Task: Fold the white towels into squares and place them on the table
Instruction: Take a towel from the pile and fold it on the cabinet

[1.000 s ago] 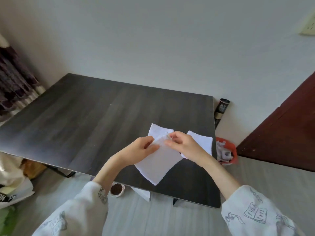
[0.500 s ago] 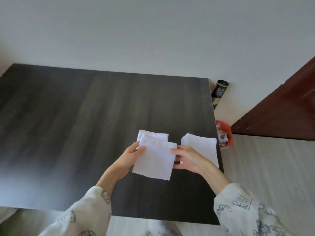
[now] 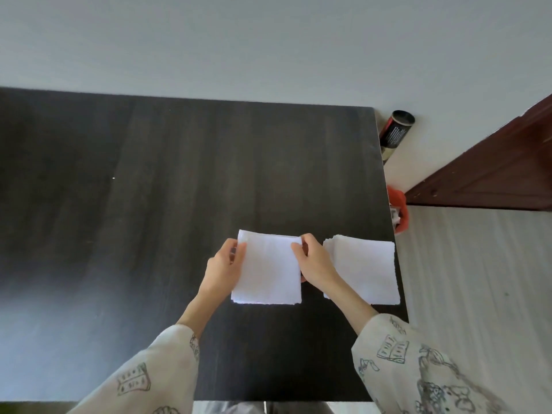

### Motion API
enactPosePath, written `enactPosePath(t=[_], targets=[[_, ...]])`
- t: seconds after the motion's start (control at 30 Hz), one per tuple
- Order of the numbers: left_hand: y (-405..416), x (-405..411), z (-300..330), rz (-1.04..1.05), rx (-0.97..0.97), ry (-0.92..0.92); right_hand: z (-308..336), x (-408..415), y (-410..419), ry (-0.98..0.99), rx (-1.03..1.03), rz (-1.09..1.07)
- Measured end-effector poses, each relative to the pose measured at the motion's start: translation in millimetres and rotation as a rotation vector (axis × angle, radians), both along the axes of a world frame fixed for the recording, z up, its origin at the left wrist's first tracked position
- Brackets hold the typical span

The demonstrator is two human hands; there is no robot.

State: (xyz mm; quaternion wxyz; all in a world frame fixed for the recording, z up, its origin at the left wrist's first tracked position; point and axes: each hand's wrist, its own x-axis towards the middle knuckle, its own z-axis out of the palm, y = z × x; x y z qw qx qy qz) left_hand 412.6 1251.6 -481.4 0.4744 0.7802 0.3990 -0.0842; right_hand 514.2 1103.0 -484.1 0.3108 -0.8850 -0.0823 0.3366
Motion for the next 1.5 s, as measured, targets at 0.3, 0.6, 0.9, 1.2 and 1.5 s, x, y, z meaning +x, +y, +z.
enactPosePath(t=[0.3,0.6,0.9,1.2,1.5], targets=[[1.7,0.5,-1.2,-0.114,0.269,0.153,-8.6,-1.7,7.1,-0.135,-0.026,-0.031],[-9.4,-9.2,-3.4,-0.425,0.904,-0.363,-13.5,-37.5,5.1,-0.752,-0.126,0.167],[3.0,-8.6,-53.9,-0.751,0.88,-0.035,-43.7,-42.3,18.9,-0.598,-0.297,0.465],[2.0,-6.3,-72.5,-0.742,0.76,-0.043,-66.9,-44.8,16.5,-0.59,-0.264,0.422],[13.4,11.2,-44.2,-0.787,0.811,-0.01,-47.3,-39.2,11.1,-0.451,-0.152,0.386]])
